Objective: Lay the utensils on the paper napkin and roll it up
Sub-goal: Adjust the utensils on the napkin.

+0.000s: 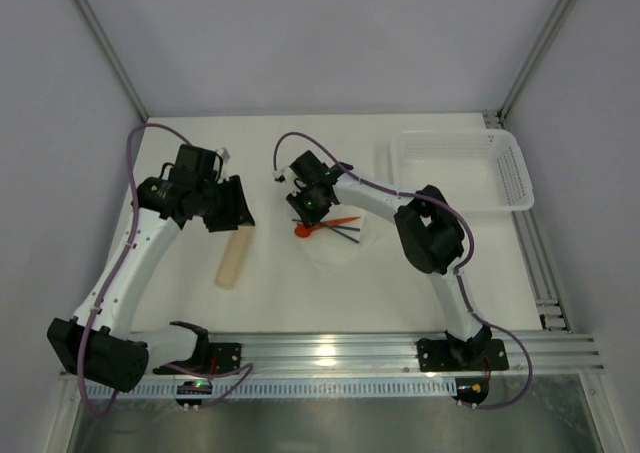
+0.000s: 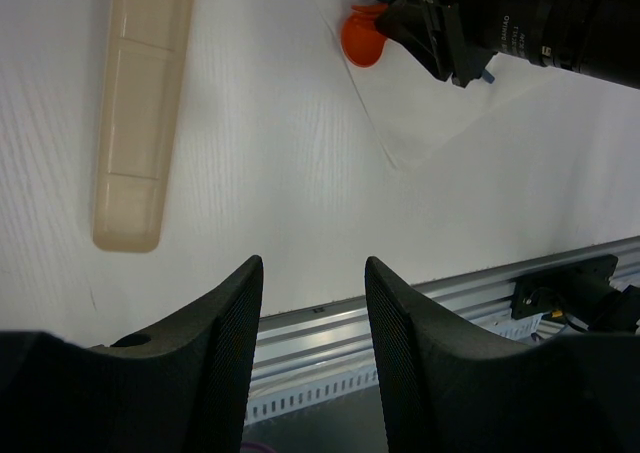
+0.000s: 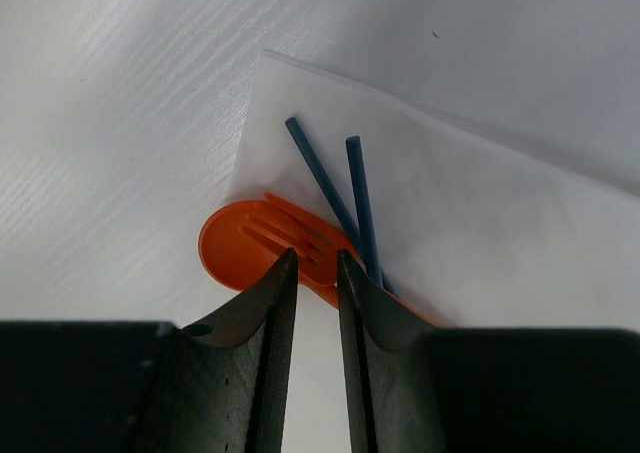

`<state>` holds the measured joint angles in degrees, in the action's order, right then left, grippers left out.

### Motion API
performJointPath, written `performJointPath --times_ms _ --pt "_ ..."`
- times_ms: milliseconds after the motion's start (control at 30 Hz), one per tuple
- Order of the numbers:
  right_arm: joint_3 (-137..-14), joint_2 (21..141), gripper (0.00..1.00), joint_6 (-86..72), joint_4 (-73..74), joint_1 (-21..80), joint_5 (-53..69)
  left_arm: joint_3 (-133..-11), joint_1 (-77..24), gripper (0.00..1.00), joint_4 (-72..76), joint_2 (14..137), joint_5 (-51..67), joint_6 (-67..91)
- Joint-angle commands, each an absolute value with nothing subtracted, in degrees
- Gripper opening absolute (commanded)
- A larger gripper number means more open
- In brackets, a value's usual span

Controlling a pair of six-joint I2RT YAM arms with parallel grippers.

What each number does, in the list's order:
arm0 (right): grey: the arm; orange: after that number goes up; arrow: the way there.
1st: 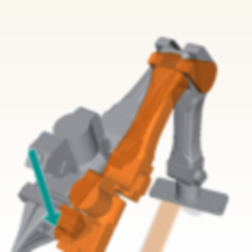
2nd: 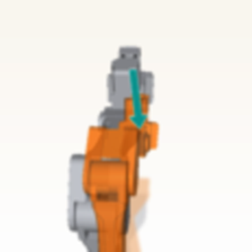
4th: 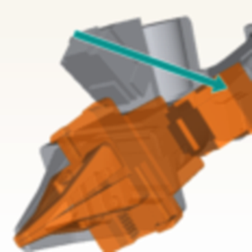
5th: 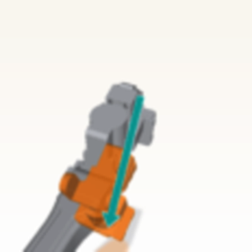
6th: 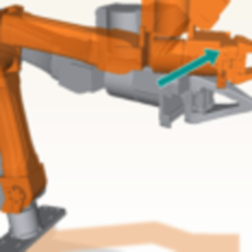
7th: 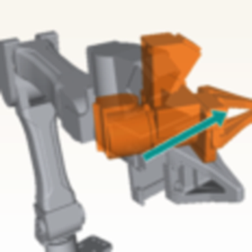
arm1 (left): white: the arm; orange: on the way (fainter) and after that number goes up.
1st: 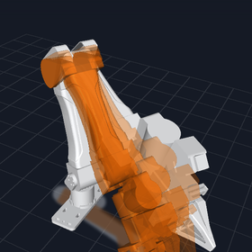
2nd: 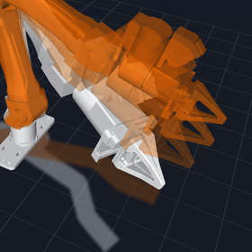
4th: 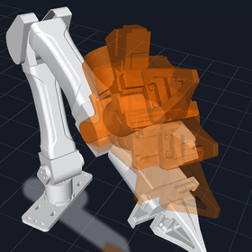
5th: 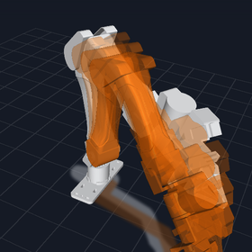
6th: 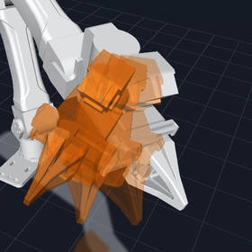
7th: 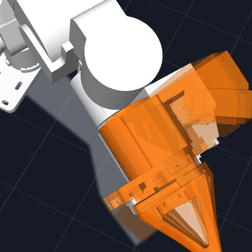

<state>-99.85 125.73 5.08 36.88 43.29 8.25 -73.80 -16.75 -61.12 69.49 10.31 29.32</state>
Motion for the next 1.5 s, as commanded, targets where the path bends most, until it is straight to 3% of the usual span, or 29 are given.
performJointPath --times_ms 0,767,1467 --pt "-100.4 122.0 0.27 6.1 35.4 43.7 7.1 -74.1 -16.3 0.48 -60.9 68.3 11.5 28.2" --pt "-103.2 118.0 0.31 6.9 36.3 43.1 2.2 -72.3 -15.9 0.52 -59.7 67.1 13.3 28.4" --pt "-103.5 124.5 0.34 6.6 36.3 41.3 6.3 -72.8 -15.6 0.52 -60.3 67.1 13.3 28.3"
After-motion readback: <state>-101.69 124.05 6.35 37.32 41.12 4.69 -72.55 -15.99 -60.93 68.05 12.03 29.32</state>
